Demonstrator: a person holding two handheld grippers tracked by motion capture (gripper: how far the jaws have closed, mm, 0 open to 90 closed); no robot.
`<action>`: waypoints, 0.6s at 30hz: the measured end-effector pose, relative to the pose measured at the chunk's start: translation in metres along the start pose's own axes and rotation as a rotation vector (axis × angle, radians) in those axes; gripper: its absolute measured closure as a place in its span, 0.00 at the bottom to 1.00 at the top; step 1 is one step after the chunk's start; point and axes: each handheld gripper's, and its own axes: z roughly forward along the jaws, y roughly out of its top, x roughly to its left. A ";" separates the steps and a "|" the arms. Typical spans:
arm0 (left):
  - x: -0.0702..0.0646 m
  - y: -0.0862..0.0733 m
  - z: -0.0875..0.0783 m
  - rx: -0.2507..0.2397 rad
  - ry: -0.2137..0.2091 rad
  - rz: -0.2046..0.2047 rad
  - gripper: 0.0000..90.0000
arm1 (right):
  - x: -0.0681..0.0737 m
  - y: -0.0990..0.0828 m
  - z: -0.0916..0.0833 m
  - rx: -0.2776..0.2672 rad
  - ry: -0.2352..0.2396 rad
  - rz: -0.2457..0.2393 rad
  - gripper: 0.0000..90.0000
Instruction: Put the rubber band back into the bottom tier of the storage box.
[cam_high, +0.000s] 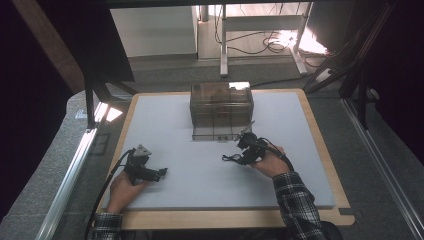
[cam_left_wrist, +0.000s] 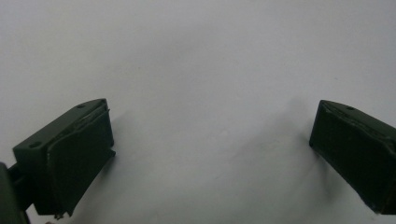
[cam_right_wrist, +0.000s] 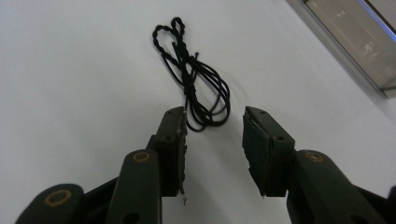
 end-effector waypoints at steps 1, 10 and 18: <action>0.000 0.000 0.000 0.000 0.000 0.000 0.00 | 0.001 0.001 0.001 0.000 0.003 -0.003 0.65; 0.000 0.000 0.000 0.000 0.000 0.000 0.00 | 0.002 0.007 0.014 0.037 -0.001 -0.013 0.77; 0.000 0.000 0.000 0.000 0.000 0.000 0.00 | 0.003 0.010 0.009 0.049 0.024 0.014 0.96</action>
